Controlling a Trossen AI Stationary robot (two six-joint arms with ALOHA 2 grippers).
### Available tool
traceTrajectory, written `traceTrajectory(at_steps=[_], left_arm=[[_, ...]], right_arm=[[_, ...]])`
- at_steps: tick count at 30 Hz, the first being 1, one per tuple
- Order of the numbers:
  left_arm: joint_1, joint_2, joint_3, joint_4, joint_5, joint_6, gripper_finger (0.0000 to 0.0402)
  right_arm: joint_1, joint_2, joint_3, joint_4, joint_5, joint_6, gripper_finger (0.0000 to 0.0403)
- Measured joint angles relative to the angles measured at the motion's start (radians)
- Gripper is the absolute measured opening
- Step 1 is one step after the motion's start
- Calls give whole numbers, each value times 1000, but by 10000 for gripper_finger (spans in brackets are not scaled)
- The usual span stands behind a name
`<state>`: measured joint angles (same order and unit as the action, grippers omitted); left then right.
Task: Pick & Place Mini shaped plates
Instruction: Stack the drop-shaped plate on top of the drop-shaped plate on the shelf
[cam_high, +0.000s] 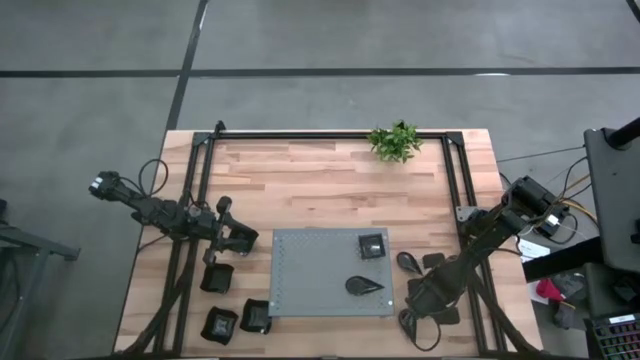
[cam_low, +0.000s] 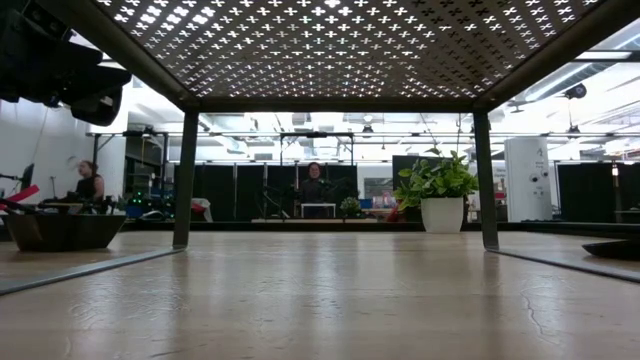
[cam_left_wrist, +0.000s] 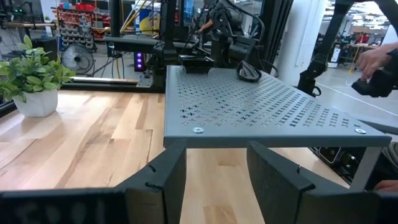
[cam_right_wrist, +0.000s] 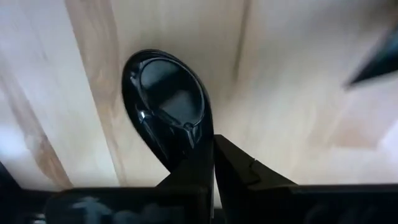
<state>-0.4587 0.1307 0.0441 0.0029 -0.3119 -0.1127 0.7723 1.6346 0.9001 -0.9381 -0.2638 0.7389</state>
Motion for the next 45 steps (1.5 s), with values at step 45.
traceTrajectory(at_steps=[45], left_arm=[[0,0,0,0,0,0,163]], right_arm=[[-252,-339,473,-57,269,65,8]])
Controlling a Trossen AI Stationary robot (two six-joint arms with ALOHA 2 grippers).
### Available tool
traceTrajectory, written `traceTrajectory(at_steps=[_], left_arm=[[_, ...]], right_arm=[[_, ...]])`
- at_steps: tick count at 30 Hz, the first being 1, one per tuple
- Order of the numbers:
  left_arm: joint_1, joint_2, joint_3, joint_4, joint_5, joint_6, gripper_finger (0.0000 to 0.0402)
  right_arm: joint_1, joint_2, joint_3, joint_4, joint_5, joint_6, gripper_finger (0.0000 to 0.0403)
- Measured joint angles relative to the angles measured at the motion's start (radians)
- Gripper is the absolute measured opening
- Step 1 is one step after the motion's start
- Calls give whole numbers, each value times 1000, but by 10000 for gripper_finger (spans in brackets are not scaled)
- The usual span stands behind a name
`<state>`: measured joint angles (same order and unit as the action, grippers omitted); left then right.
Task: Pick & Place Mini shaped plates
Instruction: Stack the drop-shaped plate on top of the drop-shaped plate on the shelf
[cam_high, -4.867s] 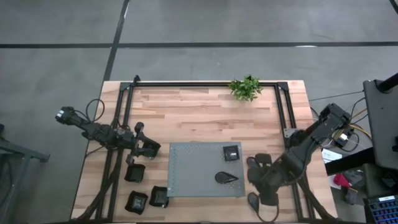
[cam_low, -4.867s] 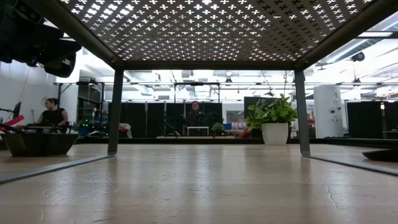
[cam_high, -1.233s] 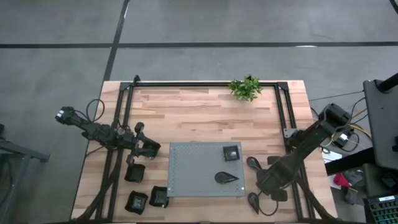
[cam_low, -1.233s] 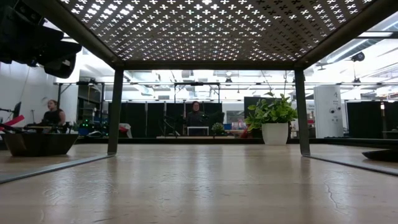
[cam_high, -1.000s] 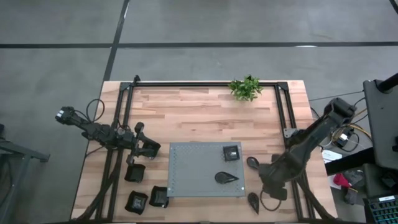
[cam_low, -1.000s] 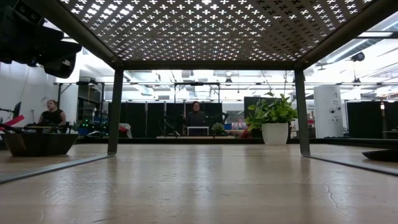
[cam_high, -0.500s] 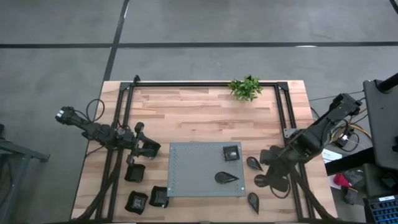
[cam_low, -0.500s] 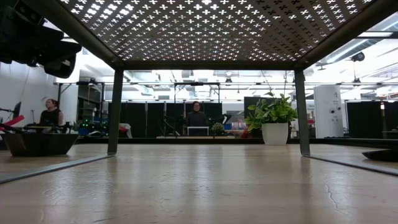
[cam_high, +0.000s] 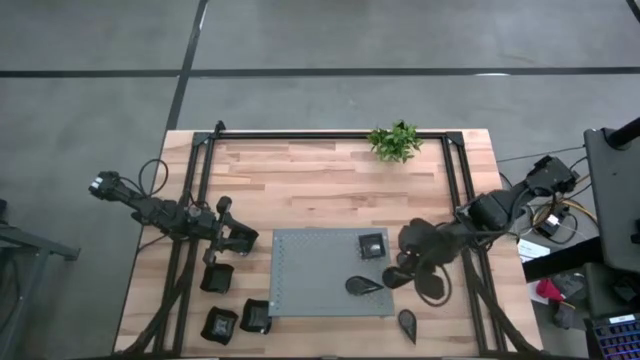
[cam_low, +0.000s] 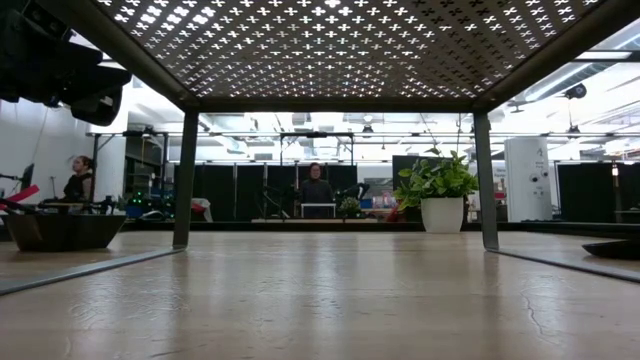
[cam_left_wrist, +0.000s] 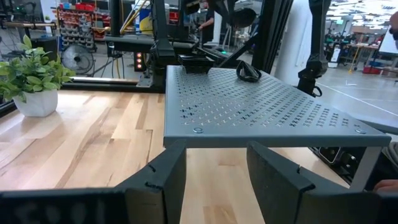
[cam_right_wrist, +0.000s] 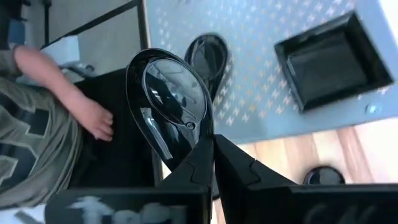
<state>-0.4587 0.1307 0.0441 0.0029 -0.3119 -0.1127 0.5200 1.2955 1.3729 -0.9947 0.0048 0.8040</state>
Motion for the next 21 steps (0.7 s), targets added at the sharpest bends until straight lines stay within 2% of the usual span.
traceTrajectory(at_steps=[8,21], left_arm=[[0,0,0,0,0,0,163],[0,0,0,0,0,0,163]], right_arm=[[-74,112,64,-4,-38,3,8],[-126,271,187,-28,-154,-39,8]])
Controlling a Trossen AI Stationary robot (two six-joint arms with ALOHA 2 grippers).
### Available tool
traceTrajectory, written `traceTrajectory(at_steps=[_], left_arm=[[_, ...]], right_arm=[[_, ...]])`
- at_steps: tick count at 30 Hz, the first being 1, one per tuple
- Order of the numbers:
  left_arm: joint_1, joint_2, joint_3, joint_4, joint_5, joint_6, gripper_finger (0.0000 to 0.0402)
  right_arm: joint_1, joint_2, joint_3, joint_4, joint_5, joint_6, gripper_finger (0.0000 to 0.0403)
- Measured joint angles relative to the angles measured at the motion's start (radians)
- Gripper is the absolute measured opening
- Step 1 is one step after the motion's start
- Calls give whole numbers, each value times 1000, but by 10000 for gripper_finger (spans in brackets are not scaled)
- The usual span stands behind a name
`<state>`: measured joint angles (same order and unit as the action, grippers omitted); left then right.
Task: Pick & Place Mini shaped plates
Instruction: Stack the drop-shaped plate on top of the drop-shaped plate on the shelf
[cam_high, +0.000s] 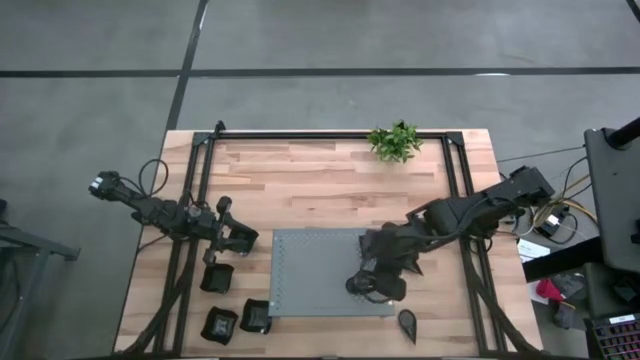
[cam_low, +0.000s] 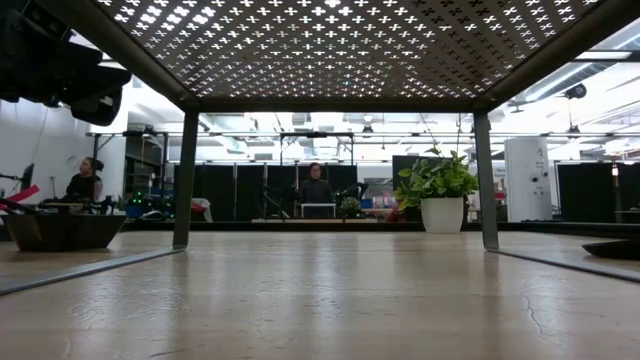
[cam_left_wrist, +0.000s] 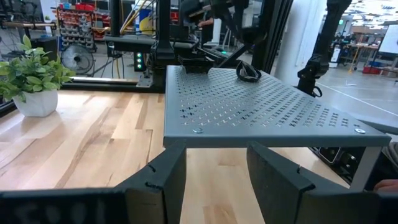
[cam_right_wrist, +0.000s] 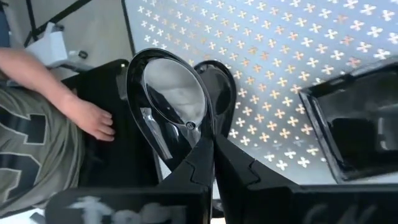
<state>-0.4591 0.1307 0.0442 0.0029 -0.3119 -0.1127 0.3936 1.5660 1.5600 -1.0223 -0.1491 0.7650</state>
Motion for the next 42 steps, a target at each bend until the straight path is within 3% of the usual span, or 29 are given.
traceTrajectory(at_steps=[14,42], left_arm=[[0,0,0,0,0,0,163],[0,0,0,-1,0,0,163]], right_arm=[[-73,86,34,-10,-122,-11,8],[-76,100,5,-45,-110,-53,9]])
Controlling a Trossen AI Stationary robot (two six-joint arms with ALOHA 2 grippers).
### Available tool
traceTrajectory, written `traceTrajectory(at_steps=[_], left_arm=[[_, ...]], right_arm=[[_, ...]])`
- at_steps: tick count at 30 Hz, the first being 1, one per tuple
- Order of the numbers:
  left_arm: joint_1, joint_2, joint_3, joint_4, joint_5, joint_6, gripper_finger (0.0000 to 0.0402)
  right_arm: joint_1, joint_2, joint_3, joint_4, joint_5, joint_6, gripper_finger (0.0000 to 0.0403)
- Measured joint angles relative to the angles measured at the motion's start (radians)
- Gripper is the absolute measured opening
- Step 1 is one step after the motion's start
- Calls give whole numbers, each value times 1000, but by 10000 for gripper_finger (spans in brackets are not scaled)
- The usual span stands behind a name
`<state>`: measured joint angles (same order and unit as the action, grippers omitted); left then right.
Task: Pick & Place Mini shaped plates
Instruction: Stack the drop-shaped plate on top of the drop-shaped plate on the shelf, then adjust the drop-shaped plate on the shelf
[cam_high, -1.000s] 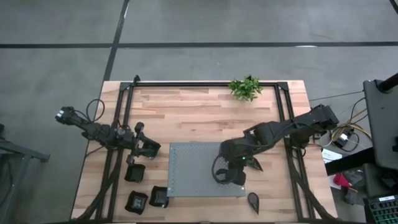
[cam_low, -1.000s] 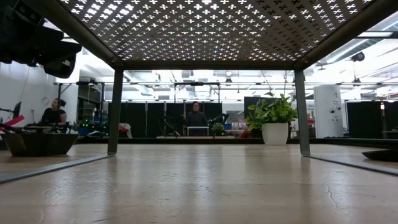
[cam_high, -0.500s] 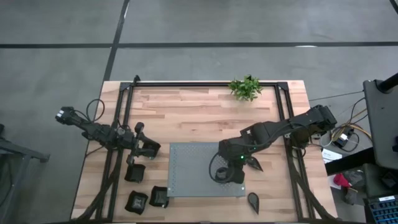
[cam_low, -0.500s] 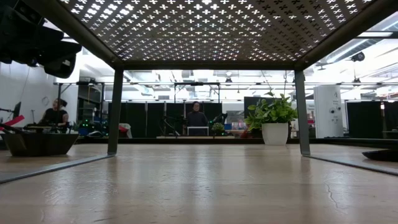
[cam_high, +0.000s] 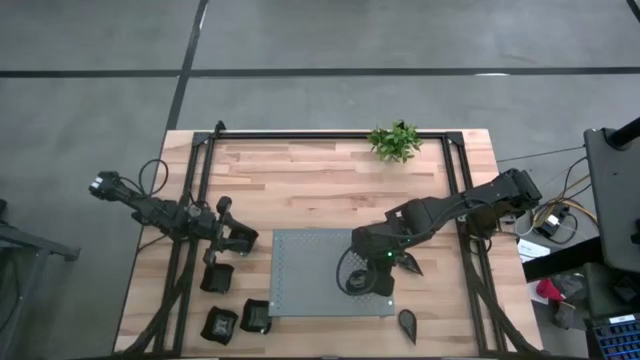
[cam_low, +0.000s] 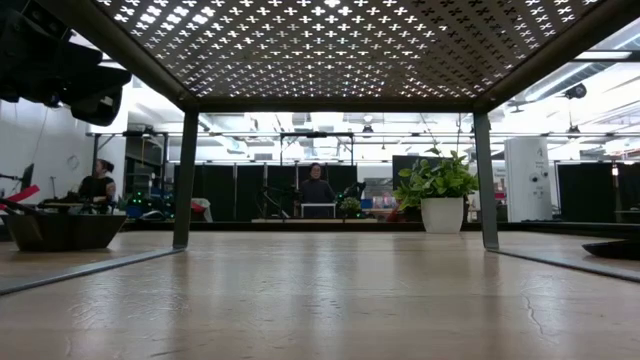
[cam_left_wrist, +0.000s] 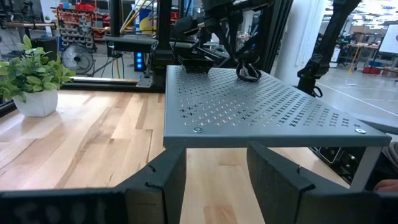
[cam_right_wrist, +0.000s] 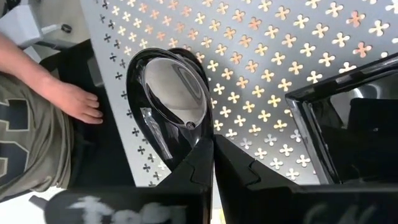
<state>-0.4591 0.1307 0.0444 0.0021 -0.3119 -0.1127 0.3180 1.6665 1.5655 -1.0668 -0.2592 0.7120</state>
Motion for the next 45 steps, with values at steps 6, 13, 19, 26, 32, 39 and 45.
traceTrajectory(at_steps=[6,13,19,26,32,39,45], left_arm=[[0,0,0,0,0,0,163],[0,0,0,0,0,0,163],[0,0,0,0,0,0,163],[0,0,0,0,0,0,163],[0,0,0,0,0,0,163],[0,0,0,0,0,0,163],[0,0,0,0,0,0,163]], right_arm=[[0,0,-4,7,0,-6,9],[0,0,-4,8,8,-10,20],[0,0,-4,8,15,-9,47],[0,0,-4,8,12,-9,65],[6,-5,4,5,-8,-11,70],[51,-13,10,1,9,-25,63],[75,-22,13,30,106,-119,54]])
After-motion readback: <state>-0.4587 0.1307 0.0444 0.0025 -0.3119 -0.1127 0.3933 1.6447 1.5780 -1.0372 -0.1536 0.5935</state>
